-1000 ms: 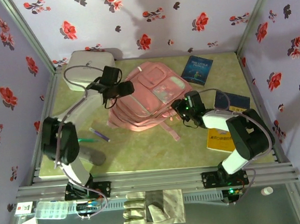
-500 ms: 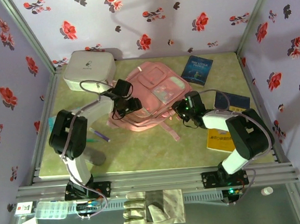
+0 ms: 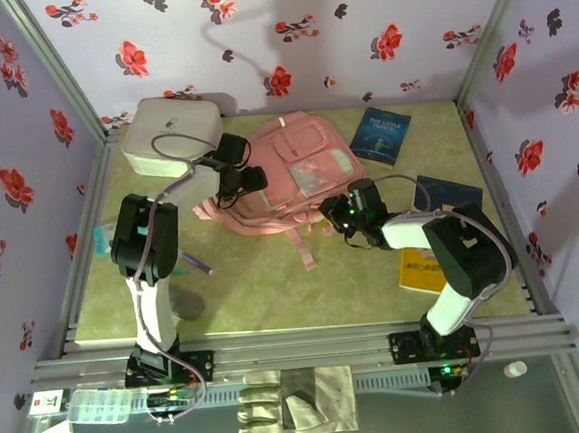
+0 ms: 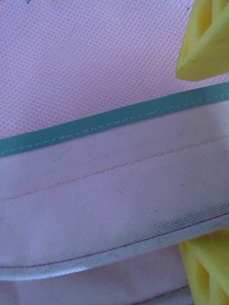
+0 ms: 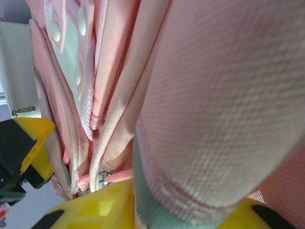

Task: Pack the student bag

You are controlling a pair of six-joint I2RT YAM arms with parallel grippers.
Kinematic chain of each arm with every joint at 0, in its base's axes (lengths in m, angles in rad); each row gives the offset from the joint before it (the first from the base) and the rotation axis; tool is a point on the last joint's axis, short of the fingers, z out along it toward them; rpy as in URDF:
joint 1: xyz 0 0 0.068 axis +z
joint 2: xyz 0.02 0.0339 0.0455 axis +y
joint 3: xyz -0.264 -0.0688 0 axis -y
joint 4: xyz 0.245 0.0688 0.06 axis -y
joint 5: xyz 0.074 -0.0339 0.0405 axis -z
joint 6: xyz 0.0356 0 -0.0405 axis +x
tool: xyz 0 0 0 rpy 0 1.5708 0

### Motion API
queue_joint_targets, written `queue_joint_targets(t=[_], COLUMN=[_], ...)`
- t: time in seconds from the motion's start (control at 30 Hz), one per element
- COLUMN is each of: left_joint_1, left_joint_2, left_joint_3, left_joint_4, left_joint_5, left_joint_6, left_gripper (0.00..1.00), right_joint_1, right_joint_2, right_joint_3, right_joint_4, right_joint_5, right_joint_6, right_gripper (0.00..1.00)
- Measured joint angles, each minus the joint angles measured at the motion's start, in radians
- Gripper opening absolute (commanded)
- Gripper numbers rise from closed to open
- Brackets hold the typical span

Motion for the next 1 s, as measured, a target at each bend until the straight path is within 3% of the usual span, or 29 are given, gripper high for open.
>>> queue_joint_targets(t=[0.17,0.23,0.4,0.67,1.0], left_joint_1=[-0.009,-0.022,-0.149,-0.401,-0.492], left_joint_2=[-0.124,-0.211,-0.398,-0.414,-0.396], left_joint_3=[-0.057,-0.106,-0.237,-0.357,-0.401], left_joint_4=[-0.043,-0.050,-0.039,0.031,0.201], left_joint_5=[-0.008,-0.013,-0.026,-0.106,-0.190], left_joint_6=[0.018,0.018,-0.012,-0.062,-0.080], left_gripper=[0.86,0.86,0.80,0.67,0.50], right_joint_1=[0.000,0.000,0.000,0.000,0.011], right_joint_2=[0.019,0.033,0.061,0.055,-0.097], right_joint_3=[0.001,0.002,0.004,0.004,0.008], right_joint_4=[0.019,0.035,0.089,0.122,0.083], right_joint_5=[0.000,0.000,-0.003,-0.019,-0.038], right_joint_6=[0.024,0.034,0.070,0.082,0.074], right_gripper=[0.31,0.25,0.12,0.08,0.06])
